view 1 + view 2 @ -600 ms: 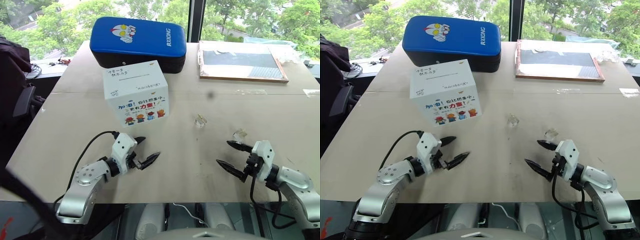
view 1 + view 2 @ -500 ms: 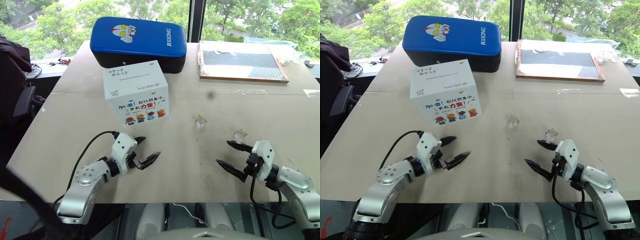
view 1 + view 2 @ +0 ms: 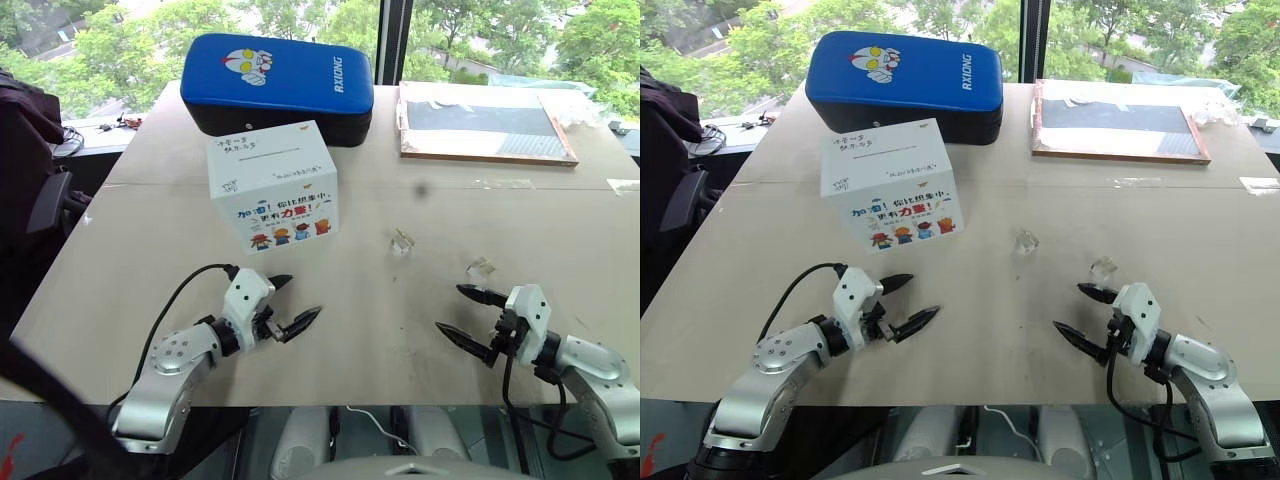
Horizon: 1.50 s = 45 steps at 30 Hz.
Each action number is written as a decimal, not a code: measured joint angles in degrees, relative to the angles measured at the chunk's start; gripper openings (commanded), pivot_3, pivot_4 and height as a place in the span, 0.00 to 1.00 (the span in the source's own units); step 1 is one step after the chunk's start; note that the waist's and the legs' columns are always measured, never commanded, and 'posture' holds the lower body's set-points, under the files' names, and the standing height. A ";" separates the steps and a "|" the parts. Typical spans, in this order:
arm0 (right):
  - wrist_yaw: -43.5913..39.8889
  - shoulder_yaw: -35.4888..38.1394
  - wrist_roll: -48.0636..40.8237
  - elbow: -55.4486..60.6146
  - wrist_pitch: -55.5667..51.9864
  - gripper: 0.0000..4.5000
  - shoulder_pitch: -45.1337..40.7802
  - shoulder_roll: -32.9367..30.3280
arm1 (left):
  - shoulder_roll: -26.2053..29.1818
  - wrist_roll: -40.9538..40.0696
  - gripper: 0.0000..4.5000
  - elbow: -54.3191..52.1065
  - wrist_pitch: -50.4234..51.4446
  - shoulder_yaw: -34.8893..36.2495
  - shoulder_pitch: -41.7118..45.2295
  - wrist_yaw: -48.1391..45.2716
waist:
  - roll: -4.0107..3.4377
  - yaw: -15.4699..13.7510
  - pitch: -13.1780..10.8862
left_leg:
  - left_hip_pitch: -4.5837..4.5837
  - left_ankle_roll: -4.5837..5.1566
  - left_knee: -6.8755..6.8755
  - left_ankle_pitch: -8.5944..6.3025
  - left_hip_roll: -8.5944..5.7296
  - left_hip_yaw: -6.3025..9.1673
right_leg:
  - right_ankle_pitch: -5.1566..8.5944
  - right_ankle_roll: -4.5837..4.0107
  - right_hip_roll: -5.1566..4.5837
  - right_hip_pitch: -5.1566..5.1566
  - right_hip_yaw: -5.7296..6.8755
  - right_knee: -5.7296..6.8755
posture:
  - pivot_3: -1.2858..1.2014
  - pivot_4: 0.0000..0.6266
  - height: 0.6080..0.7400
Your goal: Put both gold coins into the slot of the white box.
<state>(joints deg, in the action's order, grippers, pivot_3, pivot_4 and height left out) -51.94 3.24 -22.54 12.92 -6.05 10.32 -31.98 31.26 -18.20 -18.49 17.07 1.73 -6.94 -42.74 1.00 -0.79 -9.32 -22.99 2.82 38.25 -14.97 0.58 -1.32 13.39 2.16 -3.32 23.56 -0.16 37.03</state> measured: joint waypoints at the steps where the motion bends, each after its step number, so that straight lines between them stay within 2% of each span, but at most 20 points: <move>1: -0.12 0.00 -0.19 0.00 0.00 1.00 -0.01 0.00 | 0.00 0.00 1.00 0.00 0.00 0.00 0.00 0.00 | 0.00 0.01 0.00 | 0.00 0.00 0.00 0.00 0.00 0.00 | 0.00 0.00 0.00 0.00 0.00 0.00 | 0.52 0.24 1.00; 7: -0.72 0.08 -2.15 0.02 -0.18 1.00 -1.24 -0.06 | 0.01 0.00 1.00 0.00 -0.25 0.02 0.30 -0.44 | 0.00 0.01 0.00 | 0.00 0.00 0.01 0.00 0.00 0.00 | 0.00 0.01 0.02 0.00 0.01 0.00 | 0.52 0.24 1.00; 16: 1.41 1.97 -6.37 1.70 -3.23 1.00 -8.38 0.32 | 2.03 -3.03 1.00 -1.38 0.11 0.16 2.79 -3.76 | 0.00 -0.07 -0.01 | -0.03 0.00 0.02 0.00 -0.02 0.01 | -0.01 0.02 0.04 0.00 0.05 0.00 | 0.52 0.24 1.00; 21: -1.81 6.50 -6.33 -7.80 -1.65 1.00 -13.13 -4.26 | 4.38 -6.79 1.00 -4.34 2.78 0.45 8.44 -6.21 | 0.01 -0.03 -0.01 | 0.02 0.01 0.09 0.01 -0.10 -0.02 | -0.02 0.02 0.04 -0.11 0.21 0.00 | 0.52 0.24 1.00; 29: -8.73 6.65 -2.54 -24.09 4.54 1.00 -19.03 -6.77 | 7.29 -11.27 1.00 -8.14 7.14 -0.25 13.52 -10.14 | -0.06 0.27 -0.06 | 0.06 0.01 0.06 0.01 -0.04 -0.04 | -0.14 0.23 0.40 -0.10 0.21 0.02 | 0.52 0.24 1.00; 43: -12.18 6.49 -0.29 -33.11 7.74 1.00 -22.86 -5.92 | 8.58 -12.38 1.00 -10.15 9.22 -0.84 14.18 -10.56 | -0.08 0.09 -0.06 | 0.06 0.01 0.07 0.01 -0.05 -0.07 | -0.15 0.24 0.39 -0.12 0.17 0.01 | 0.52 0.24 1.00; 45: -12.56 6.49 -0.10 -33.75 8.00 0.87 -23.00 -5.89 | 8.58 -12.32 1.00 -10.18 9.22 -1.26 14.08 -10.51 | -0.08 0.10 -0.06 | 0.07 0.01 0.07 0.01 -0.05 -0.07 | -0.15 0.24 0.39 -0.12 0.17 0.02 | 0.52 0.24 1.00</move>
<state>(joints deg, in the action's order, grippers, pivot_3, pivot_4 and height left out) -64.50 9.73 -22.64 -20.83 1.96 -12.68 -37.87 39.84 -30.52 -28.68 26.29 0.47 7.14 -53.26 0.92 -0.70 -9.39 -22.92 2.83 38.32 -14.96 0.53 -1.39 13.24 2.40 -2.93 23.45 0.01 37.04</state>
